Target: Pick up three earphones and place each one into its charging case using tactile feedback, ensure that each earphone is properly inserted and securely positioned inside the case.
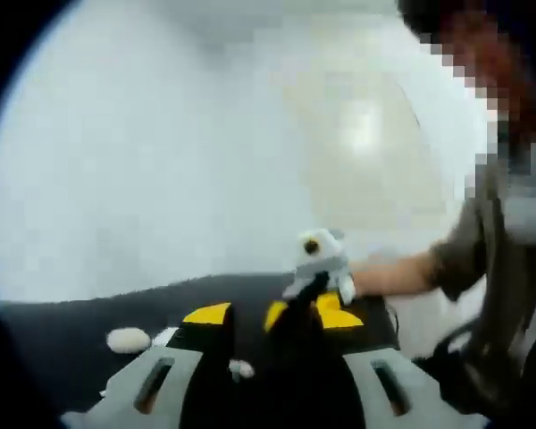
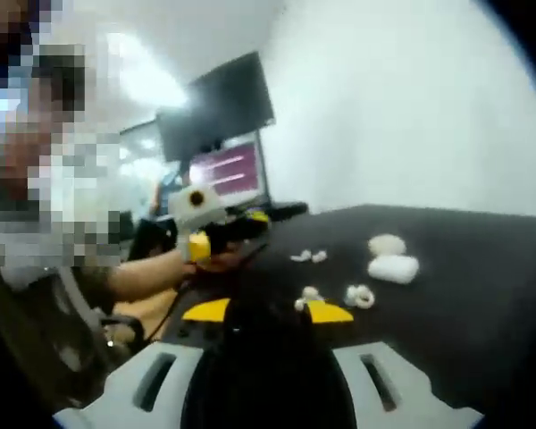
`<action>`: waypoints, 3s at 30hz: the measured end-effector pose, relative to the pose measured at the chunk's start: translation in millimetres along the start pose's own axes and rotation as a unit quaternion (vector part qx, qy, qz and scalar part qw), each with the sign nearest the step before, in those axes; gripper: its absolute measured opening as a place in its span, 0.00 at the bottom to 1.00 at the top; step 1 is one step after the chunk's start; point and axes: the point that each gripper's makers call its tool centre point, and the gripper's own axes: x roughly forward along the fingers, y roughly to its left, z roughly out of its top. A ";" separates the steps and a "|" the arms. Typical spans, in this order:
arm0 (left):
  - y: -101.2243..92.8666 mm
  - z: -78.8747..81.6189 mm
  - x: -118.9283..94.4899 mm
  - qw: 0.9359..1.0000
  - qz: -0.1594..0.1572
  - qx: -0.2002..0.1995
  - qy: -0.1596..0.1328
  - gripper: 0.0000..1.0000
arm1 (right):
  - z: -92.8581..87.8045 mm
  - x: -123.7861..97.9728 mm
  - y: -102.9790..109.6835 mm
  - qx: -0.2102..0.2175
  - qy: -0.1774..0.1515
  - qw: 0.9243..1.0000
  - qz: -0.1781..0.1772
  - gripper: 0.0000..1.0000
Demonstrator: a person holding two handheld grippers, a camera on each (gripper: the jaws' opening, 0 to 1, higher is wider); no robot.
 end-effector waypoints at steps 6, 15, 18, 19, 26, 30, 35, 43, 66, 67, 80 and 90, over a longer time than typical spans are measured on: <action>41.4 27.0 -22.5 0.992 0.099 -0.023 -0.072 0.24 | -11.8 12.0 10.4 -0.054 0.045 0.998 0.000 0.39; 42.4 27.8 -22.9 0.992 0.103 -0.018 -0.075 0.22 | -34.7 31.2 15.2 -0.093 0.125 0.988 -0.013 0.52; 39.0 23.7 -18.9 0.993 0.100 -0.006 -0.063 0.22 | -33.9 30.5 10.2 -0.080 0.122 0.989 -0.026 0.43; 38.3 22.6 -18.1 0.993 0.099 -0.003 -0.060 0.22 | -36.0 30.7 10.4 -0.079 0.129 0.988 -0.028 0.42; 37.7 19.5 -16.4 0.994 0.100 0.004 -0.052 0.21 | -37.5 26.4 15.1 -0.121 0.135 0.983 -0.042 0.37; 38.4 19.7 -17.9 0.993 0.104 0.004 -0.052 0.21 | -15.7 7.2 -4.2 -0.117 0.085 0.983 -0.113 0.37; 38.0 18.1 -17.8 0.994 0.102 0.008 -0.048 0.21 | 10.2 -55.8 -69.9 -0.105 0.060 0.950 -0.288 0.37; 38.8 19.0 -19.6 0.993 0.104 0.010 -0.052 0.21 | 4.8 -162.0 -147.6 -0.052 0.057 0.861 -0.503 0.37; 72.1 55.5 -59.3 0.965 0.172 -0.071 -0.183 0.19 | 39.2 -163.4 -148.6 -0.019 -0.062 0.860 -0.505 0.41; 74.4 56.8 -62.2 0.963 0.176 -0.075 -0.190 0.19 | 45.6 -159.6 -147.0 -0.017 -0.073 0.865 -0.497 0.41; 67.2 45.2 -51.4 0.973 0.170 -0.067 -0.144 0.00 | 57.7 -52.2 -136.0 0.019 -0.065 0.944 -0.323 0.37; 70.5 43.1 -52.9 0.972 0.178 -0.066 -0.136 0.00 | 19.4 22.6 -142.7 0.015 0.052 0.967 -0.248 0.42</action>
